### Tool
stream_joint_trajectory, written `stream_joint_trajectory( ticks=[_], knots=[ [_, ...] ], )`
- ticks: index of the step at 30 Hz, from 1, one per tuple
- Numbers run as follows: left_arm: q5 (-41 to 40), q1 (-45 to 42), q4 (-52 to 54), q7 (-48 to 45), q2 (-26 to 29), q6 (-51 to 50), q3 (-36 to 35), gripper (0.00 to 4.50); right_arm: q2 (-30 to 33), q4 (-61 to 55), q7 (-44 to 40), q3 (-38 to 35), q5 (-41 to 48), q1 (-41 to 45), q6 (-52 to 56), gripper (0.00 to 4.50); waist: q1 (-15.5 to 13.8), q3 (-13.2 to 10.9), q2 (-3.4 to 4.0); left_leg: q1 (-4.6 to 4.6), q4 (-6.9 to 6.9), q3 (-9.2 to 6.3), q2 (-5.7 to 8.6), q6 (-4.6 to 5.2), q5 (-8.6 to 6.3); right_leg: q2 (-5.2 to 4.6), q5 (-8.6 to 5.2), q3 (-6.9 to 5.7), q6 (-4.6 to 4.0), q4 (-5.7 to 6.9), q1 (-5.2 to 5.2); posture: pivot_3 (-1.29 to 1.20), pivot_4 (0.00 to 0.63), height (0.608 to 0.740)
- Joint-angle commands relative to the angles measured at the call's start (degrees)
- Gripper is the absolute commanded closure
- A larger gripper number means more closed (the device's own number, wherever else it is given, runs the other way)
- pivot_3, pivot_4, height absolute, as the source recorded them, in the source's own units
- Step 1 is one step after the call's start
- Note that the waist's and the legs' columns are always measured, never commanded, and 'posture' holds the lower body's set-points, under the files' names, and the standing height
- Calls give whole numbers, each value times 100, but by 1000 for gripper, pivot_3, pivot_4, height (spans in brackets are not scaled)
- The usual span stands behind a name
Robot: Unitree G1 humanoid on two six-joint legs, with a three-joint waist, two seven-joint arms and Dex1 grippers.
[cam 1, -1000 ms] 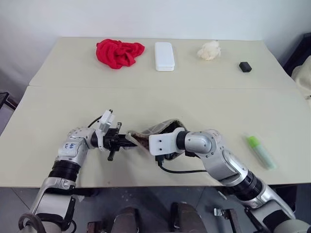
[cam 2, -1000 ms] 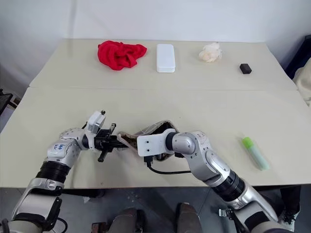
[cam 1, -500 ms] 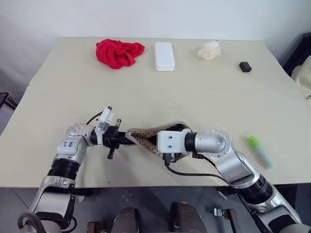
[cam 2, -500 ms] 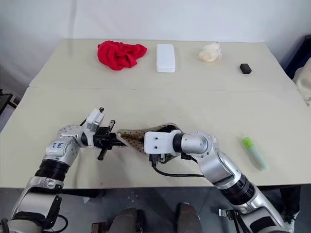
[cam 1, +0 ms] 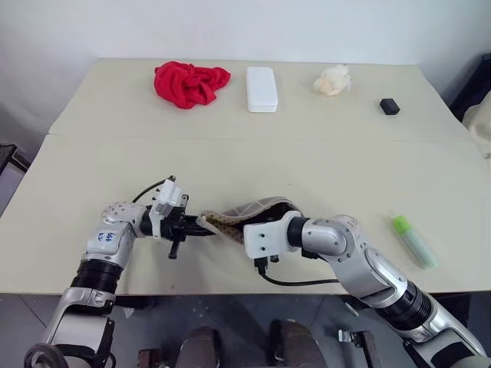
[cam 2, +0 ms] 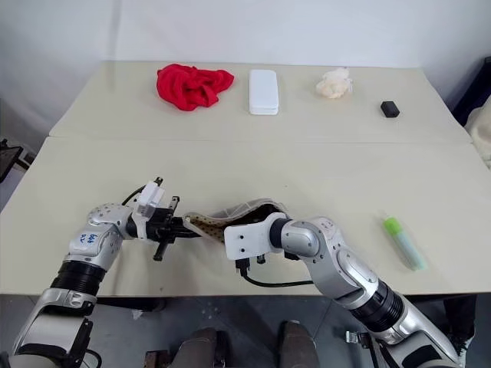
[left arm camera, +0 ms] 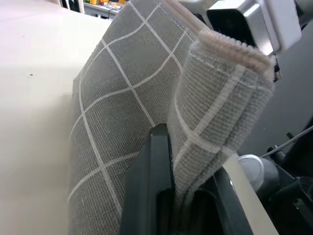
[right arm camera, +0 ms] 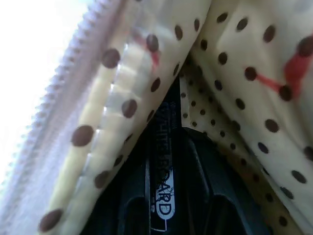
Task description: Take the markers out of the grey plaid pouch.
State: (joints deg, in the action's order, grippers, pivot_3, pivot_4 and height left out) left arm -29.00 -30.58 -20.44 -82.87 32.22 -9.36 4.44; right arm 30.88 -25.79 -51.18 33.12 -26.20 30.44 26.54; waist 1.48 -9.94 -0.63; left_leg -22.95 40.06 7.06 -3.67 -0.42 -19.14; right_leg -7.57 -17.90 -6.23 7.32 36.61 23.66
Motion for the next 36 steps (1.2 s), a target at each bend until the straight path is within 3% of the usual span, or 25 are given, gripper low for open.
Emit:
stream_joint_trajectory(
  ticks=[1,5,9,14,21,30,36],
  knots=[
    [176,17,132,544,-84,112,-274,4500,-201,-37,10,-441,-255,103,1332,3900,-3,0,0,0,0,0,0,0,0,0,0,0,0,0,0,0,150,740],
    [419,-21,423,1443,-453,210,-287,4500,-513,159,312,-362,-396,387,1718,3900,-5,0,0,0,3,-2,0,0,0,0,0,-1,0,3,0,0,150,740],
    [1078,-20,924,2428,-752,534,-125,4500,-119,534,447,171,-1094,727,1099,3901,-10,0,0,-2,3,-4,3,1,0,-4,0,-1,0,1,-1,0,150,740],
    [1778,-67,1330,2971,-882,775,233,4500,-658,688,553,168,-804,726,852,3901,30,0,0,0,-6,2,1,-1,1,0,0,-1,0,0,3,0,150,740],
    [1296,-82,1693,3275,-1190,-311,60,4500,-600,689,386,-62,-504,694,62,3907,-22,0,0,-3,1,-2,2,-1,1,-3,0,-1,1,-1,1,0,150,740],
    [1434,-8,1174,3016,-799,-9,-103,4500,257,513,429,-742,-745,442,-467,3907,1,0,0,-2,-1,0,1,-1,1,-1,0,-1,0,-1,1,0,150,740],
    [1410,-44,1123,2903,-774,18,-83,4500,289,101,157,-1340,-230,396,-249,3907,-4,0,0,-2,-2,0,1,-1,1,-1,0,-1,1,-3,1,0,150,740]
  ],
)
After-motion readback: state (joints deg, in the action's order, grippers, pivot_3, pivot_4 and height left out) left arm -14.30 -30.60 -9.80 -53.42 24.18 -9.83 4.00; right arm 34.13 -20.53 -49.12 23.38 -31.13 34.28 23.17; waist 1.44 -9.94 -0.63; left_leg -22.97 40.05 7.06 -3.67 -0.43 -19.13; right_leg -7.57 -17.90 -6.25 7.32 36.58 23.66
